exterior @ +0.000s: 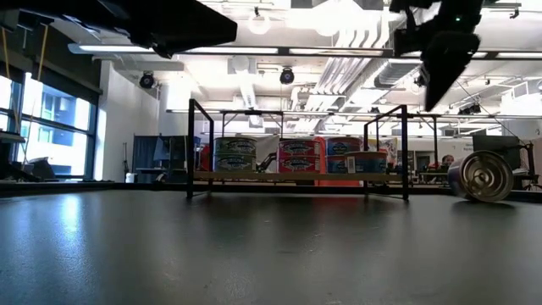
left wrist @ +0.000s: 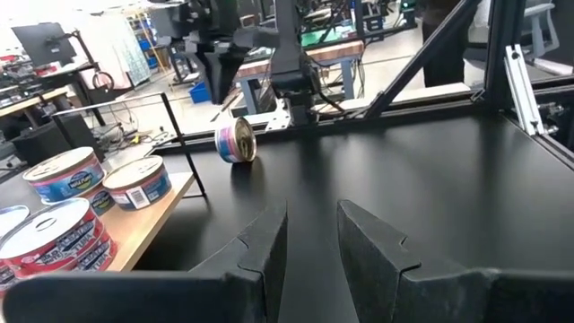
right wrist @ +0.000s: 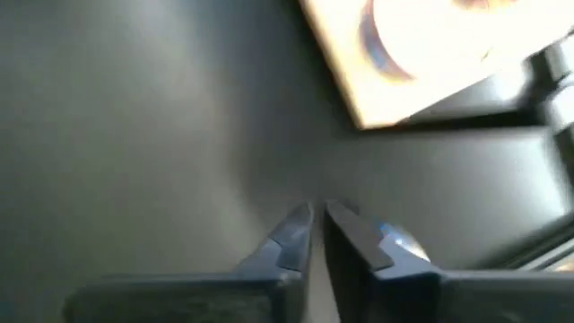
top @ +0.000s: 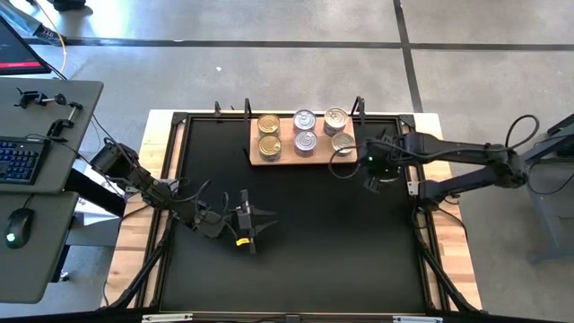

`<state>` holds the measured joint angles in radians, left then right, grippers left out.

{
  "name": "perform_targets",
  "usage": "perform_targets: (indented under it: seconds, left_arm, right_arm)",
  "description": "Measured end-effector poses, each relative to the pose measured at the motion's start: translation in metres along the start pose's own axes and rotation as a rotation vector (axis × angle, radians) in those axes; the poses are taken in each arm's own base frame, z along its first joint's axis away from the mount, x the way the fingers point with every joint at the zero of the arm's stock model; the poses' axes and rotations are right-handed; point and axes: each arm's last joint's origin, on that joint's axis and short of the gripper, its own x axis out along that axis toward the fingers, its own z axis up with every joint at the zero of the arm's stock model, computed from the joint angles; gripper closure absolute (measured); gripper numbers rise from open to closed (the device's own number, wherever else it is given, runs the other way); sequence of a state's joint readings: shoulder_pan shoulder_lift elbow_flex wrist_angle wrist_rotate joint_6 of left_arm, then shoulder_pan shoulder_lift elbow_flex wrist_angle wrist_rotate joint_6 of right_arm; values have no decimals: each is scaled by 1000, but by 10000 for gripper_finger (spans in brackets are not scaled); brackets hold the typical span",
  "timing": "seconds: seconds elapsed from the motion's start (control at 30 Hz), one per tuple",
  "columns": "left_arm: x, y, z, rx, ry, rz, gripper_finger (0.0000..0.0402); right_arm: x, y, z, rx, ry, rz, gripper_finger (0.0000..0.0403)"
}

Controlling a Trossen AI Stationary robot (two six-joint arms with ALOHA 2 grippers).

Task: Stack canned seafood by type on shelf
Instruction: Stack the blue tuna can on top of the blue tuna can

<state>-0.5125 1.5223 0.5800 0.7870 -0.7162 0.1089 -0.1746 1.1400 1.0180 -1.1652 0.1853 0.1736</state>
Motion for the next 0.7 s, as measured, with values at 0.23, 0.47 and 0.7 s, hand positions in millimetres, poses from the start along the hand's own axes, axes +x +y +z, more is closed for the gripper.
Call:
perform_targets:
  seconds: [0.23,0.47,0.7]
  left_arm:
    - [0,0,0,2,4,-1,312]
    - [0,-1,-1,-2,7,-17,312]
    - [0,-2,-1,-10,4,-63,312]
  right_arm:
    - [7,-16,-7,61,96,23,257]
    - [40,-23,-21,30,216,-80,115]
    - [67,-31,-20,-76,359,-71,62]
